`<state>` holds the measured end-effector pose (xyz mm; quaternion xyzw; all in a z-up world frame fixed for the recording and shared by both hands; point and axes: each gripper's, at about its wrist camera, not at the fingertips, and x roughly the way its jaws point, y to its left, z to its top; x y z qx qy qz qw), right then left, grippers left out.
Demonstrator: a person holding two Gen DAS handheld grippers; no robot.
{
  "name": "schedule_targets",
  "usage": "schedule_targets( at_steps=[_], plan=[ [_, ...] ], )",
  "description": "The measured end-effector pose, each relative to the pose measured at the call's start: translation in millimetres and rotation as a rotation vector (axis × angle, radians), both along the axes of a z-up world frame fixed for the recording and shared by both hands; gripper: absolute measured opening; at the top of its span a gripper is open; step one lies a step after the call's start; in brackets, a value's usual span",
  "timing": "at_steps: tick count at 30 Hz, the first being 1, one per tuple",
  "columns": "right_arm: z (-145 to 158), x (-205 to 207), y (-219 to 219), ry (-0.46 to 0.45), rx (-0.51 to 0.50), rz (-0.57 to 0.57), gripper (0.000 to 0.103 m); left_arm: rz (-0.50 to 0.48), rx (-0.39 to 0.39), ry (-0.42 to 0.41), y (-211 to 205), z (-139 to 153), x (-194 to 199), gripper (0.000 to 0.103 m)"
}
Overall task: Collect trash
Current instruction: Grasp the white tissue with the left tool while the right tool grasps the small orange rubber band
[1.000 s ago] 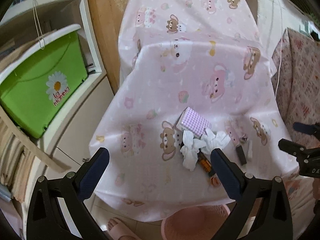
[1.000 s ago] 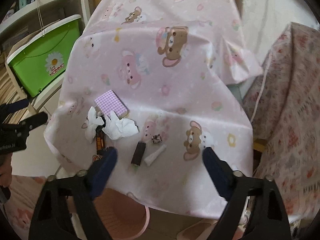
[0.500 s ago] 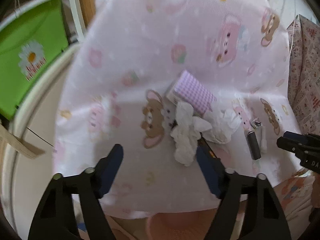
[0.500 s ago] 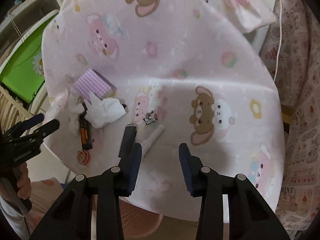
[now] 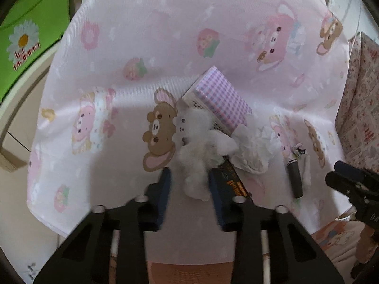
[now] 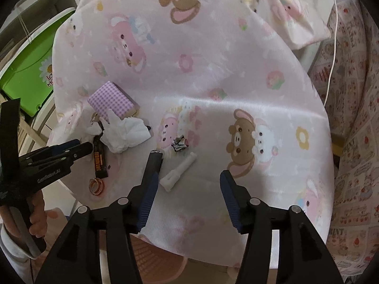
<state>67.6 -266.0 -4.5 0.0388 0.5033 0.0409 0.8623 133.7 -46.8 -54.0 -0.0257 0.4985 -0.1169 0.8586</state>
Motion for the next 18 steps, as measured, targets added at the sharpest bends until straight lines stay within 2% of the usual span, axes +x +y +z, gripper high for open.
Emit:
schedule_targets(
  at_steps=[1, 4, 8, 11, 15, 18],
  plan=[
    [0.0, -0.2, 0.3, -0.001, 0.0, 0.001, 0.057, 0.0, -0.025, 0.009, 0.4, -0.3, 0.9, 0.015],
    [-1.1, -0.9, -0.6, -0.001, 0.003, 0.0, 0.057, 0.002, -0.046, 0.011, 0.4, 4.5, 0.2, 0.012],
    [-2.0, -2.7, 2.0, -0.008, 0.002, 0.002, 0.057, -0.01, 0.001, -0.033, -3.2, 17.9, -8.0, 0.011],
    [-3.0, -4.6, 9.2, -0.018, -0.007, 0.017, 0.057, -0.004, -0.021, -0.015, 2.9, 26.7, -15.7, 0.011],
    [-0.9, -9.3, 26.4, -0.042, -0.029, 0.062, 0.057, 0.008, -0.038, -0.03, 13.0, 42.2, -32.7, 0.011],
    [0.0, -12.0, 38.0, -0.055, -0.025, 0.092, 0.057, 0.0, 0.018, -0.018, 18.9, 47.7, -39.5, 0.011]
  ],
)
